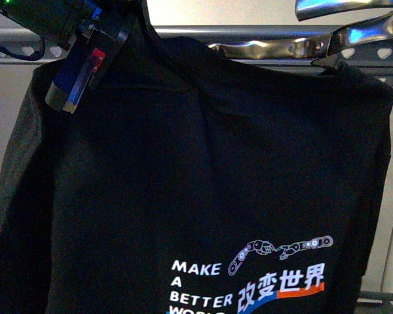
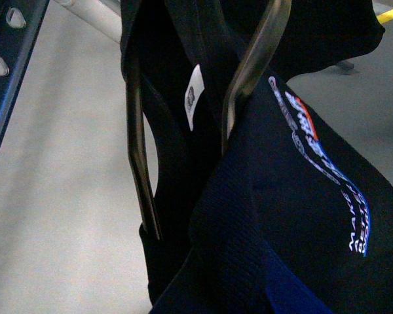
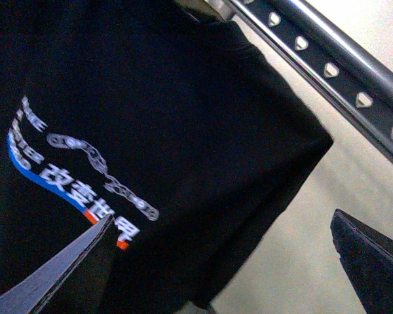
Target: Hang clothes on hanger
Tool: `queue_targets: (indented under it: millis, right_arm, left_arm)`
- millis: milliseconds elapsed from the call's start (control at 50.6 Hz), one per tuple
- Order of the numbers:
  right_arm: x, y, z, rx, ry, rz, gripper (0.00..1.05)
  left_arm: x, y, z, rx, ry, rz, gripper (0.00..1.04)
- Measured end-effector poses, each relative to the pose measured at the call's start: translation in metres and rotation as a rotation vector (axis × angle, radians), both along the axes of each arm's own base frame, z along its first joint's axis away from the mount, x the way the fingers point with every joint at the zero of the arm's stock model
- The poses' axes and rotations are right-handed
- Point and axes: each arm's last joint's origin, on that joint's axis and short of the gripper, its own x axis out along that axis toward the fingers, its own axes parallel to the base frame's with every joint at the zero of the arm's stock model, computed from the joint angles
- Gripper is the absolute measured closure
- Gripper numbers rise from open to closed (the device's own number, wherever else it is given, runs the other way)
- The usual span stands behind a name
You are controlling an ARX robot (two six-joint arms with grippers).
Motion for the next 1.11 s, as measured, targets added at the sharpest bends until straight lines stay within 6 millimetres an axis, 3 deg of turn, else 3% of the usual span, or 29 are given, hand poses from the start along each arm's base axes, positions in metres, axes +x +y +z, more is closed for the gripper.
queue_targets:
  millis: [158, 316, 474, 652, 791, 929, 968, 1107]
  right_arm:
    - [0.063, 0.012, 0.036, -0.319, -0.135, 0.037, 0.07]
    - [0.096, 0.036, 0.051, -0.429, -0.186, 0.048, 0.07]
    - [0.127, 0.066, 0.05, -0.466, -0.135, 0.049, 0.08]
    - [0.162, 0.083, 0.028, -0.449, -0.087, -0.004, 0.42]
    - [0.169, 0.081, 0.023, -0.408, -0.073, -0.025, 0.66]
    - [0.161, 0.07, 0.024, -0.375, -0.054, -0.023, 0.92]
    - [0.156, 0.066, 0.024, -0.376, -0.05, -0.012, 0.97]
    - [0.14, 0.048, 0.016, -0.366, 0.002, -0.014, 0.98]
  left_arm:
    - [0.0, 0.0, 0.0, 0.004, 0.0, 0.006, 1.01]
    - [0.0, 0.0, 0.0, 0.004, 0.0, 0.006, 1.01]
    - [0.0, 0.0, 0.0, 0.004, 0.0, 0.006, 1.01]
    - [0.001, 0.001, -0.001, 0.01, 0.002, 0.021, 1.01]
    - [0.002, 0.002, -0.002, 0.013, 0.004, 0.029, 1.01]
    - [0.001, 0.001, -0.002, 0.007, 0.007, 0.019, 0.99]
    - [0.001, 0.001, -0.002, 0.005, 0.005, 0.015, 0.91]
    - [0.001, 0.001, -0.001, -0.004, 0.002, 0.001, 0.68]
